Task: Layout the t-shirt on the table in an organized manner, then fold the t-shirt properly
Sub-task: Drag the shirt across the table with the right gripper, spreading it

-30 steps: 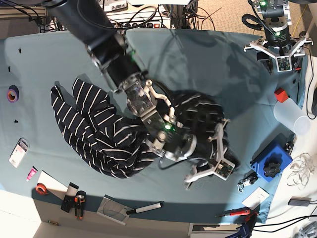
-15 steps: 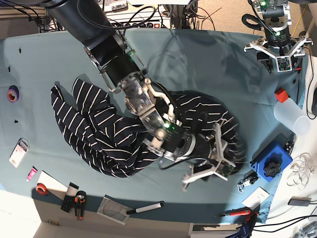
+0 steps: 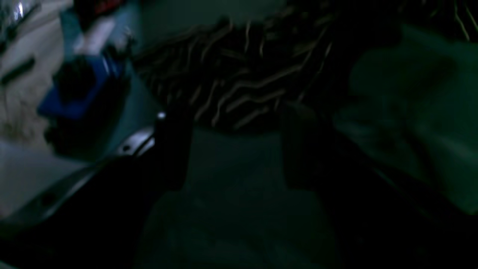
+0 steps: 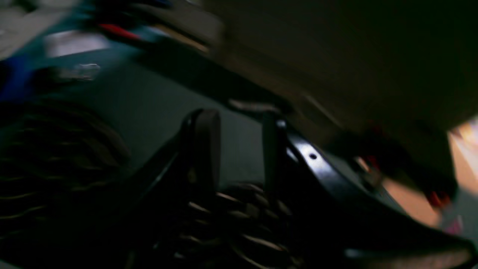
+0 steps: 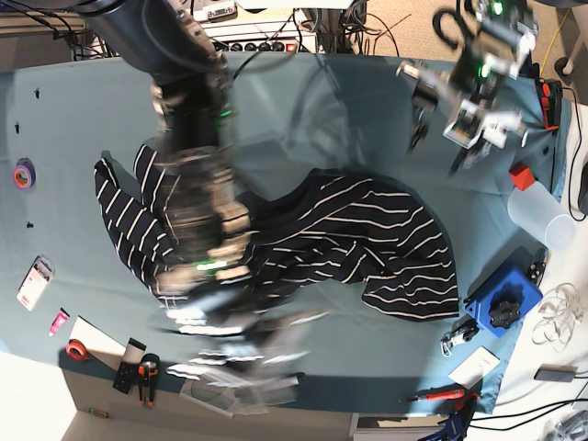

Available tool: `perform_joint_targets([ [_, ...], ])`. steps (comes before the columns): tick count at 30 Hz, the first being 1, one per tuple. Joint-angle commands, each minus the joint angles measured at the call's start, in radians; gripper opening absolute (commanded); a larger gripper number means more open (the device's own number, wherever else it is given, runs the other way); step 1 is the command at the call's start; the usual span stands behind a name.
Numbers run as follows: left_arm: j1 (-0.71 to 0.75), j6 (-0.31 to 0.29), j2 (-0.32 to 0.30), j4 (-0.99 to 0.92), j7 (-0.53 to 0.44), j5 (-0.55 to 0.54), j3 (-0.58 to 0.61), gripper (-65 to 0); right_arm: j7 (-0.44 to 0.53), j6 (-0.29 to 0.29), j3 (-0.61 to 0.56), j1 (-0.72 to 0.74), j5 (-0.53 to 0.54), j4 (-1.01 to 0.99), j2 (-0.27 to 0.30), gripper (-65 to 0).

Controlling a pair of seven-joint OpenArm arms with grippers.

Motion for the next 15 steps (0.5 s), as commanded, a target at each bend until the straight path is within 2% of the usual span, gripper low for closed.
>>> perform_joint_targets([
  [1,-0.011,-0.002,-0.025,0.017,-0.026,-0.005,0.005,-30.3,0.019,-0.006,0.035,0.011,0.014,0.013,0.014,-45.9],
  [5,-0.054,-0.043,-0.109,0.017,-0.026,0.081,0.095,-30.3,0.007,-0.006,0.169,-0.049,0.056,0.013,0.083,-45.9],
  [11,-0.117,-0.044,-0.204,-0.008,-0.027,0.202,0.315,-30.3,-0.029,-0.005,0.317,-0.134,0.106,0.013,0.163,-45.9],
  [13,-0.156,-0.029,-0.218,-0.050,-0.031,0.229,0.379,-31.5,-0.041,-0.005,0.349,-0.164,0.121,0.013,0.179,-45.9],
  [15,-0.199,0.016,-0.220,-0.110,-0.057,0.265,0.432,-33.0,-0.051,-0.003,0.372,-0.194,0.120,0.013,0.192,-45.9],
])
